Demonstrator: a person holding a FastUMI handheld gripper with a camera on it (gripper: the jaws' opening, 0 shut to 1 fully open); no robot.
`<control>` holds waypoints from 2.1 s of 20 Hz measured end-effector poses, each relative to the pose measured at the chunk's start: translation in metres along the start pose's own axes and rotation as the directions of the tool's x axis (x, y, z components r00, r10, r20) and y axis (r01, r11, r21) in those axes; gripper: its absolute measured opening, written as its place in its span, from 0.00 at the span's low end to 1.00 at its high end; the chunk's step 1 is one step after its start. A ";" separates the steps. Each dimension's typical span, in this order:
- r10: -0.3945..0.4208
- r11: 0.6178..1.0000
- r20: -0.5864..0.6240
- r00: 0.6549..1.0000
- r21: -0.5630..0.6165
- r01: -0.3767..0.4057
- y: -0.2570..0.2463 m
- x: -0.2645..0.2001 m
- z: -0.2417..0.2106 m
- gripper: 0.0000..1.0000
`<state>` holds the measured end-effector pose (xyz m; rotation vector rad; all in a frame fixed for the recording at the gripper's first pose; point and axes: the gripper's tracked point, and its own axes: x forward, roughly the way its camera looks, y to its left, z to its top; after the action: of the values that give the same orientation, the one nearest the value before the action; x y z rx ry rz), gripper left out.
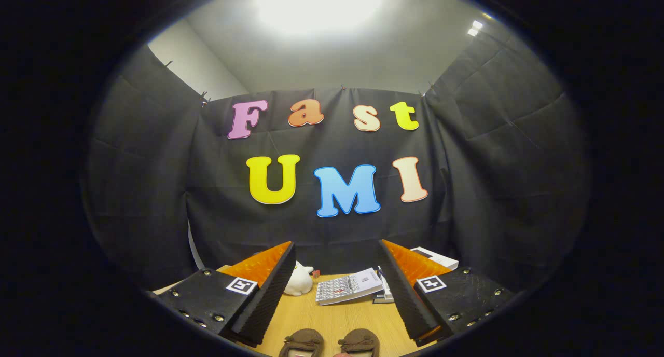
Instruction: Open the storage box then place both shoes into the box .Put the left shoe in first, then the right shoe, with the right side of both shoes facing outward in a uniform manner.
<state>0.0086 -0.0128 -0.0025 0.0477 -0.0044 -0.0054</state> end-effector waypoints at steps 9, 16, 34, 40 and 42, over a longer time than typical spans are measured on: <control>0.049 0.997 -0.057 0.997 0.065 -0.046 0.006 -0.003 -0.027 0.96; 0.219 0.931 -0.198 0.956 0.337 -0.143 0.035 -0.013 -0.082 0.96; 0.627 0.492 -0.364 0.689 0.871 0.012 0.149 -0.051 -0.212 0.97; 0.713 0.421 -0.377 0.592 0.904 0.070 0.188 -0.065 -0.240 0.96; 0.737 0.397 -0.370 0.565 0.914 0.081 0.197 -0.071 -0.244 0.95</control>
<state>-0.0600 0.1960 -0.2376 1.1467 0.8847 0.5172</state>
